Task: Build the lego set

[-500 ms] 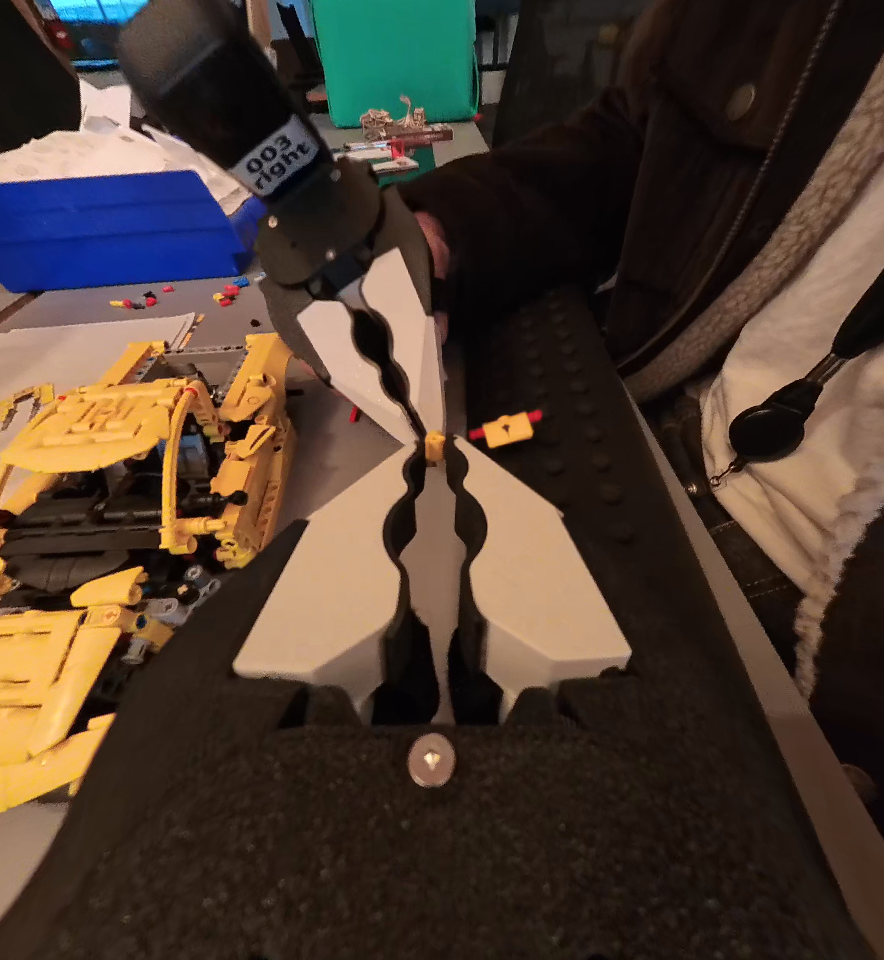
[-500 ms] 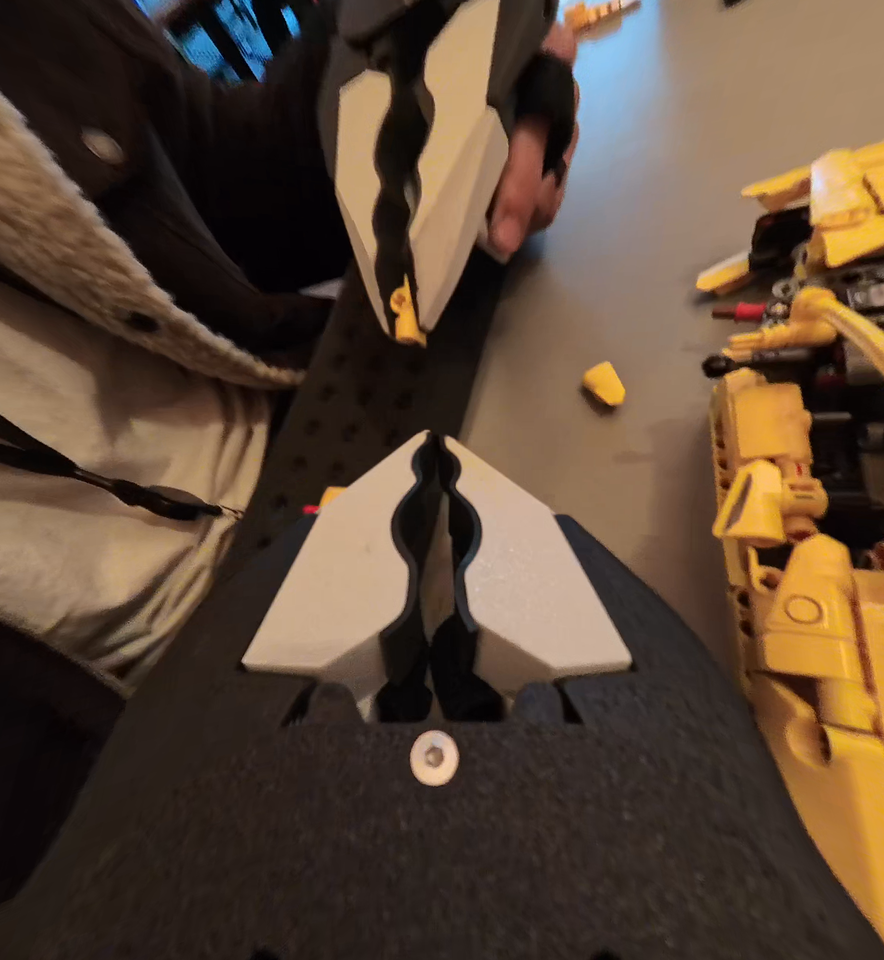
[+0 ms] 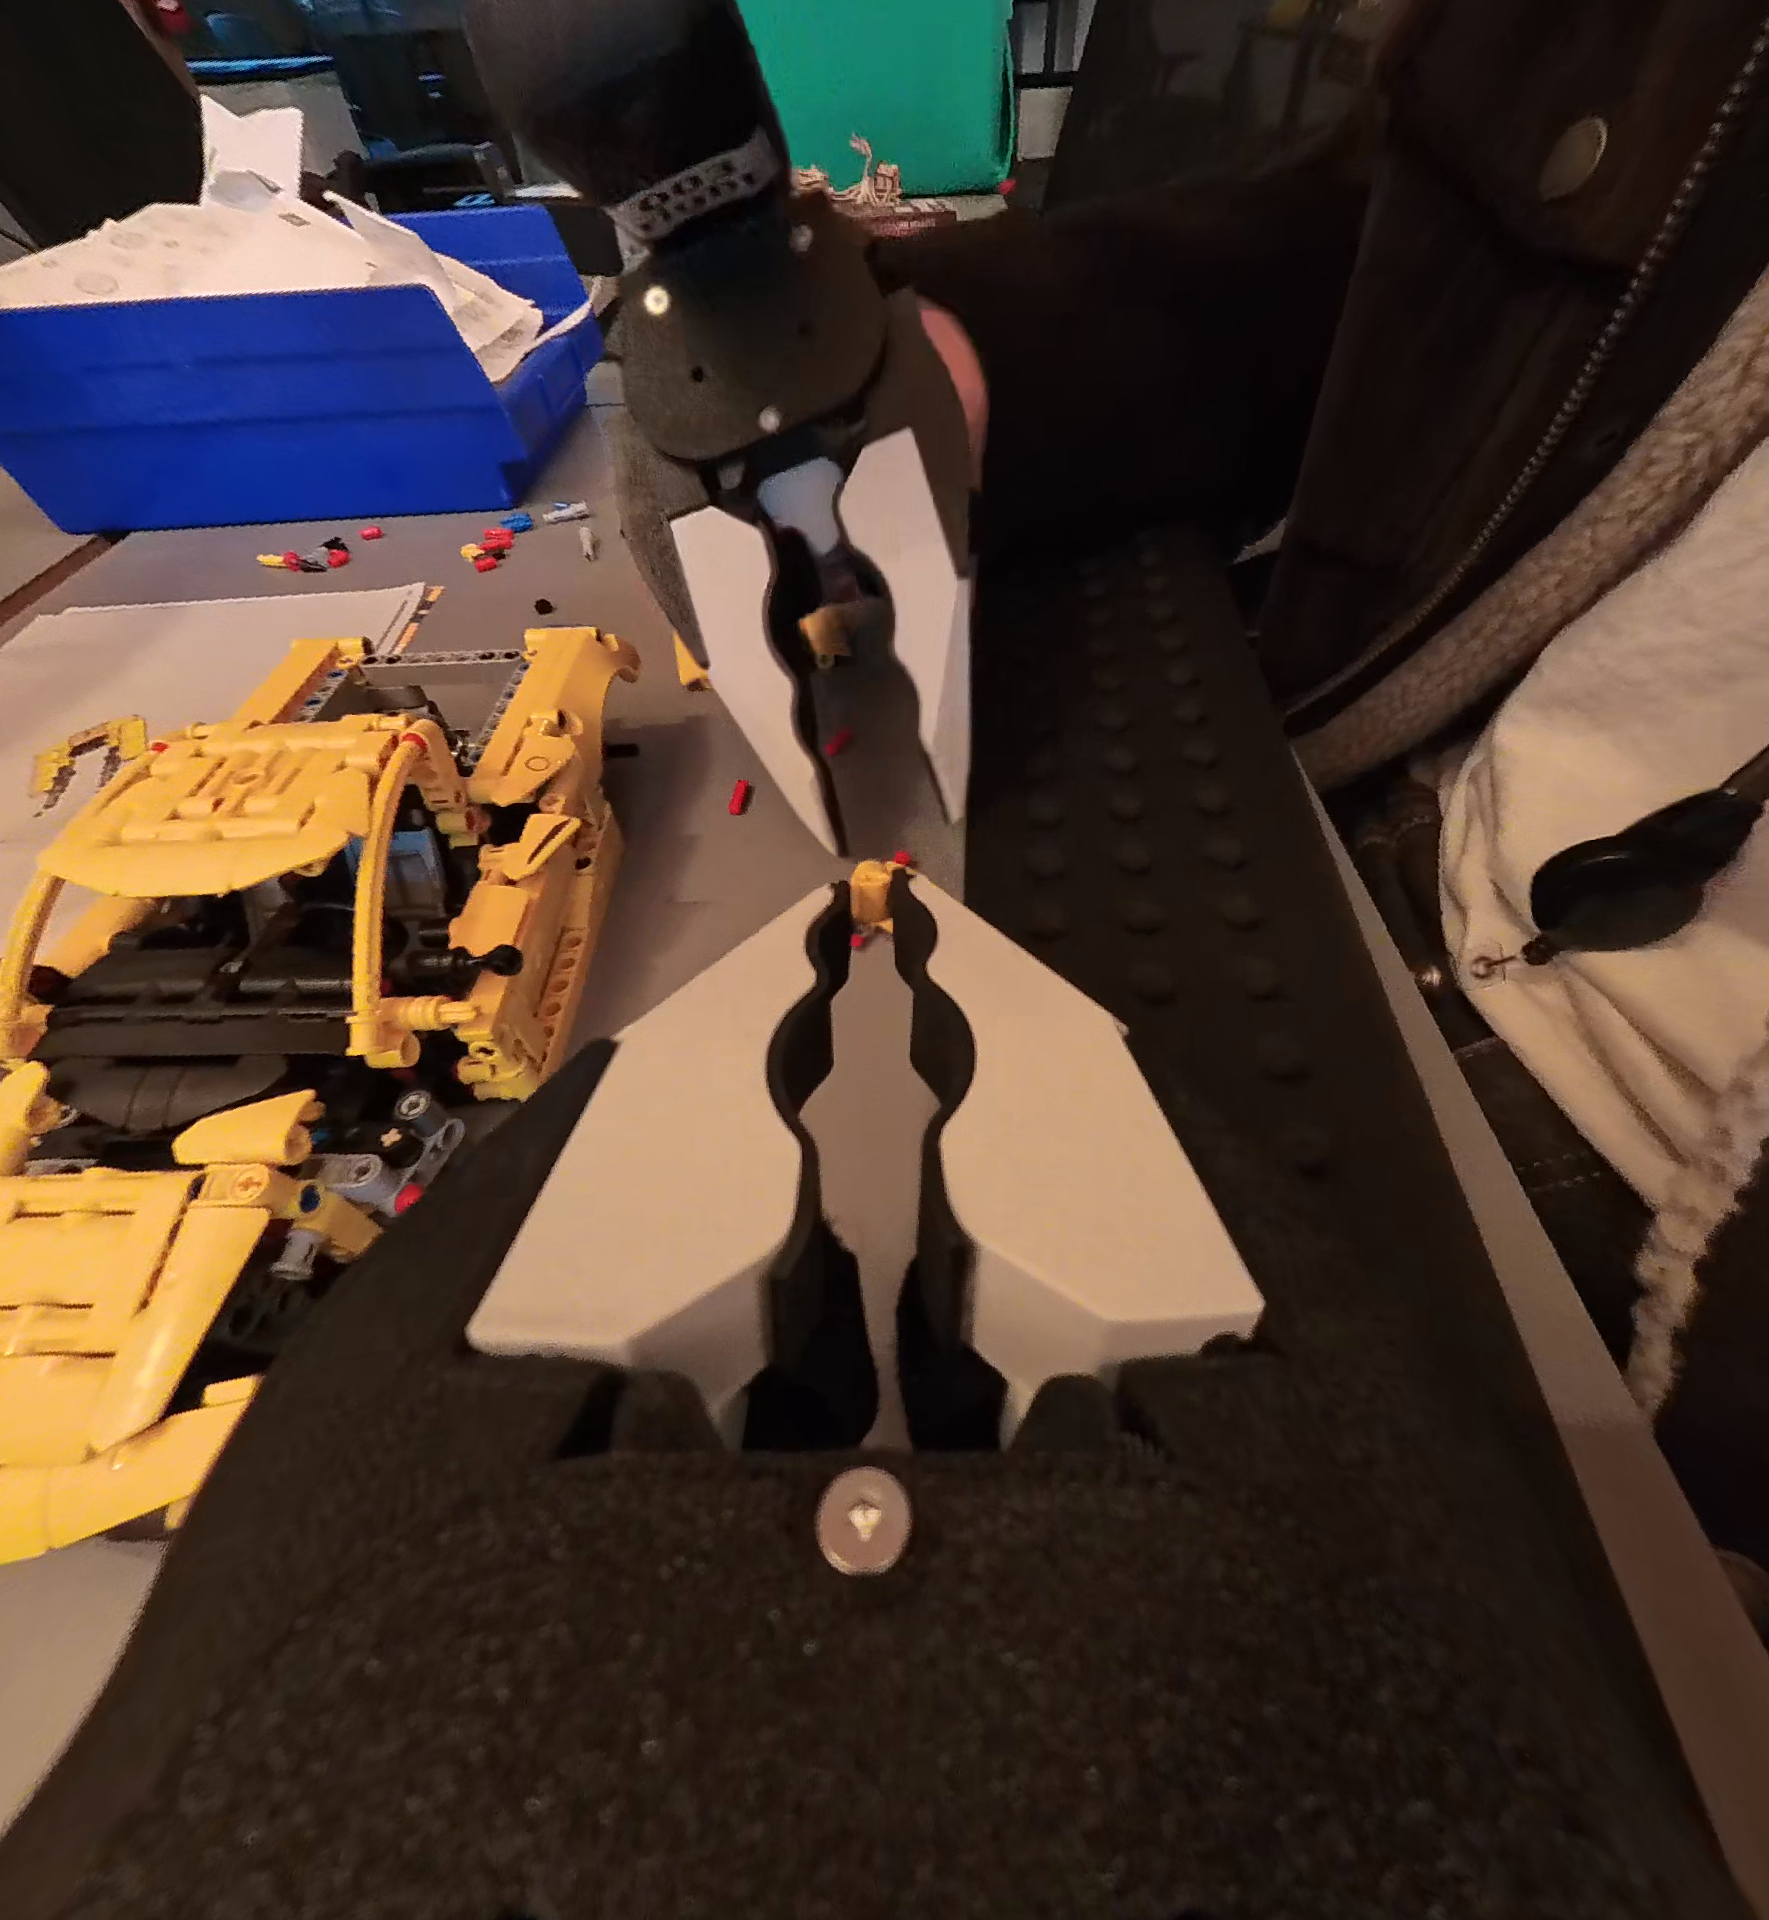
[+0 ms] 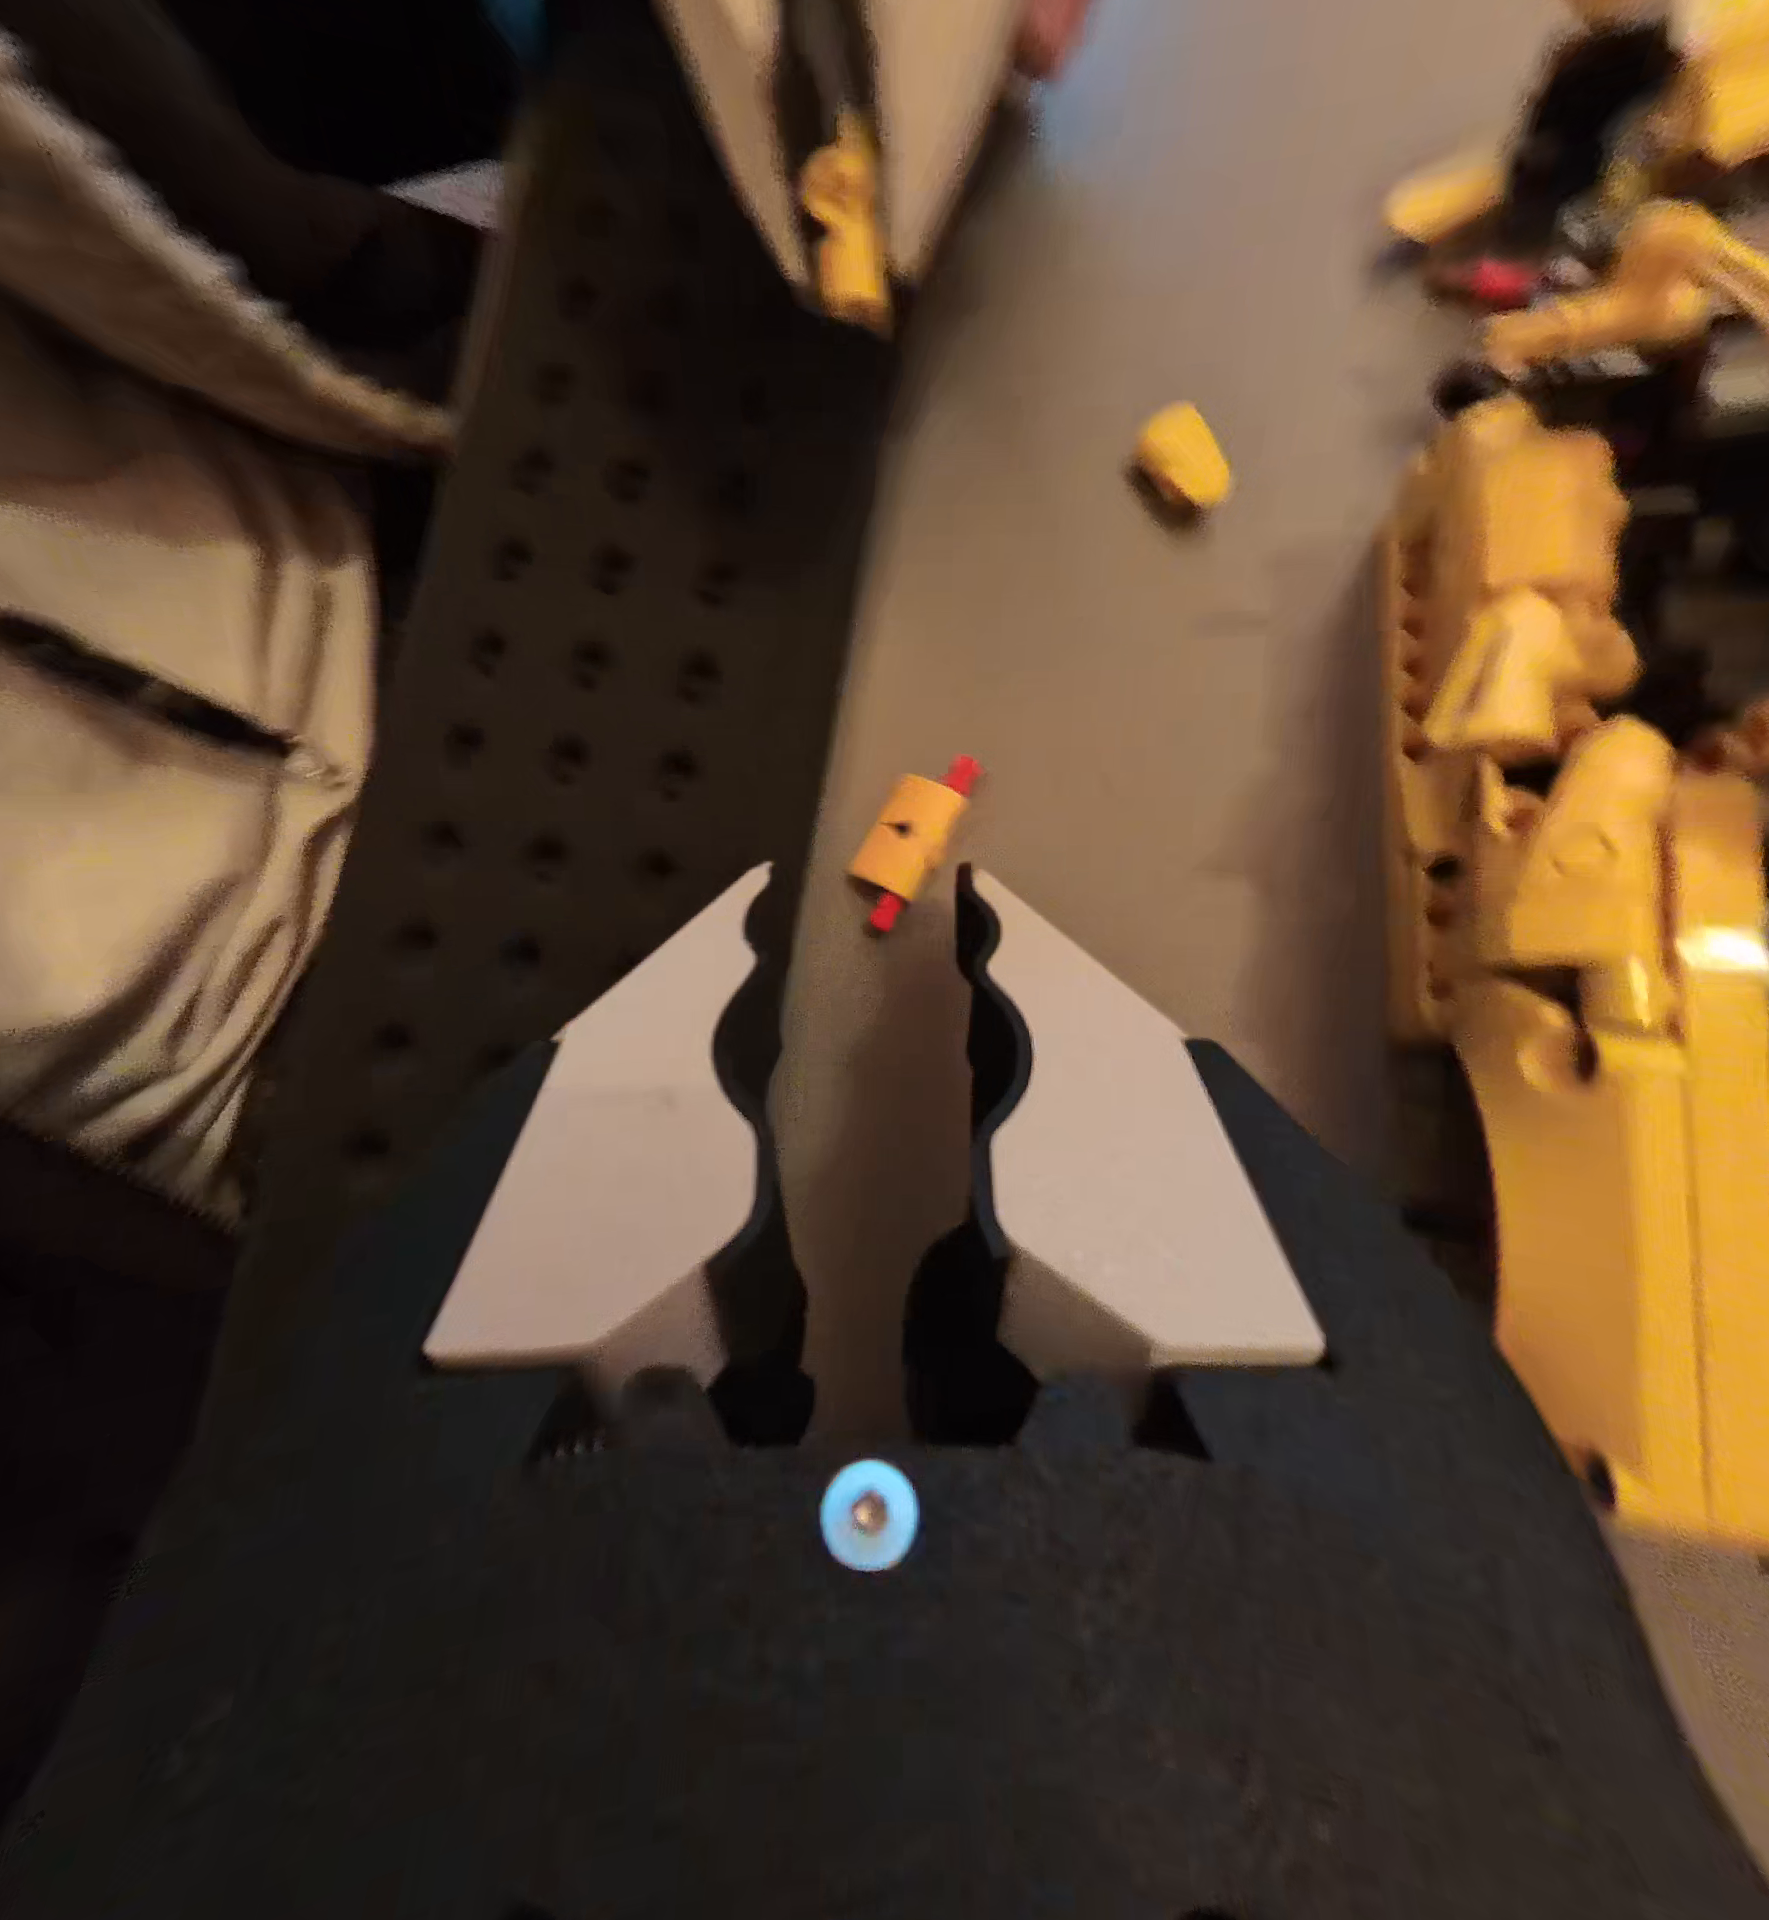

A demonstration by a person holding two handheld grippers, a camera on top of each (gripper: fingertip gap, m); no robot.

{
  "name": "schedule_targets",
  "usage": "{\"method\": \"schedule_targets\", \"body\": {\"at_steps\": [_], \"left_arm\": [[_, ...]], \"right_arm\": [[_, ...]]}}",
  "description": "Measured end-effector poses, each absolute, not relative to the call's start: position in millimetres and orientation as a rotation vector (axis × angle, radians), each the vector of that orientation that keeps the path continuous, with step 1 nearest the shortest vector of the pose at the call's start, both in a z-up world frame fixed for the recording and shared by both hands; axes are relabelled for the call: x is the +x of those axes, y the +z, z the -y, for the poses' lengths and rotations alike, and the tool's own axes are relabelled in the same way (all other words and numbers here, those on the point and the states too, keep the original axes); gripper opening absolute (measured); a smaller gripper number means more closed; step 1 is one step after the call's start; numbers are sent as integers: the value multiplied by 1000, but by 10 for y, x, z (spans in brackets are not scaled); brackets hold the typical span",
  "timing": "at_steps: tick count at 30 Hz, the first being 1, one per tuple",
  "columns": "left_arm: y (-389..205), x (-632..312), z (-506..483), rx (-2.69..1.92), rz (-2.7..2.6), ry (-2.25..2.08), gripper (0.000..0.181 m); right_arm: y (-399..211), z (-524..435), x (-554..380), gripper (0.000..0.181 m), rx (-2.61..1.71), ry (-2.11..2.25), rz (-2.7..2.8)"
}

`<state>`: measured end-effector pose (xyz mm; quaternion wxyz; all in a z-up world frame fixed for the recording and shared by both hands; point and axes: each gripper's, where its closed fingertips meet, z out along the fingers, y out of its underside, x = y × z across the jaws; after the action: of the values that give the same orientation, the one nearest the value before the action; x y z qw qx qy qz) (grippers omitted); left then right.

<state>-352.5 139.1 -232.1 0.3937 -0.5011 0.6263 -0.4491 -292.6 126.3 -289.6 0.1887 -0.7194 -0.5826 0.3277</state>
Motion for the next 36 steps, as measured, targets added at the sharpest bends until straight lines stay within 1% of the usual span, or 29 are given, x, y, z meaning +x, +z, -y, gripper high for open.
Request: {"method": "schedule_targets", "body": {"at_steps": [3,5,6,8,9,10,11,12,14,15,18,23,27,29,33,36], "left_arm": [[-2329,-3522,-1392,-1274,-1593,-1134,7],[-2345,-3518,-1380,-1273,-1607,-1125,7],[-2348,-3517,-1378,-1272,-1609,-1120,7],[-2342,-3520,-1382,-1269,-1604,-1115,7],[-2337,-3523,-1383,-1266,-1601,-1111,7],[-2332,-3527,-1384,-1263,-1598,-1109,7],[-2328,-3529,-1387,-1261,-1595,-1107,7],[-2323,-3531,-1391,-1261,-1591,-1106,7],[-2316,-3533,-1406,-1267,-1580,-1107,7],[-2311,-3536,-1414,-1269,-1574,-1105,7],[-2291,-3550,-1440,-1270,-1552,-1102,7],[-2327,-3545,-1460,-1293,-1556,-1100,7],[-2341,-3542,-1459,-1299,-1561,-1105,7],[-2350,-3540,-1461,-1305,-1564,-1109,7],[-2383,-3533,-1437,-1305,-1590,-1102,7],[-2401,-3527,-1432,-1306,-1601,-1090,7]], "right_arm": [[-2931,-1324,-2876,29,-2029,766,1542],[-2930,-1340,-2846,18,-2007,734,1511],[-2956,-1316,-2832,14,-2037,755,1508],[-3018,-1238,-2848,18,-2129,827,1508],[-3010,-1204,-2896,17,-2127,866,1505],[-3003,-1179,-2956,14,-2107,884,1515],[-2976,-1152,-3033,7,-2073,913,1524],[-2883,-1127,-3138,4,-2005,989,1509],[-2706,-1158,-3238,8,-1923,1119,1443],[-2709,-1168,-3218,16,-1917,1108,1490],[-2836,-1312,-3105,33,-1758,785,1755],[-2893,-1393,-3094,34,-1399,545,2097],[-3017,-1348,-3104,37,-1334,590,2290],[-3042,-1331,-3081,27,-1388,594,2367],[-3052,-1335,-3099,21,-1489,590,2342],[-3044,-1364,-3090,19,-1723,684,2176]]}}
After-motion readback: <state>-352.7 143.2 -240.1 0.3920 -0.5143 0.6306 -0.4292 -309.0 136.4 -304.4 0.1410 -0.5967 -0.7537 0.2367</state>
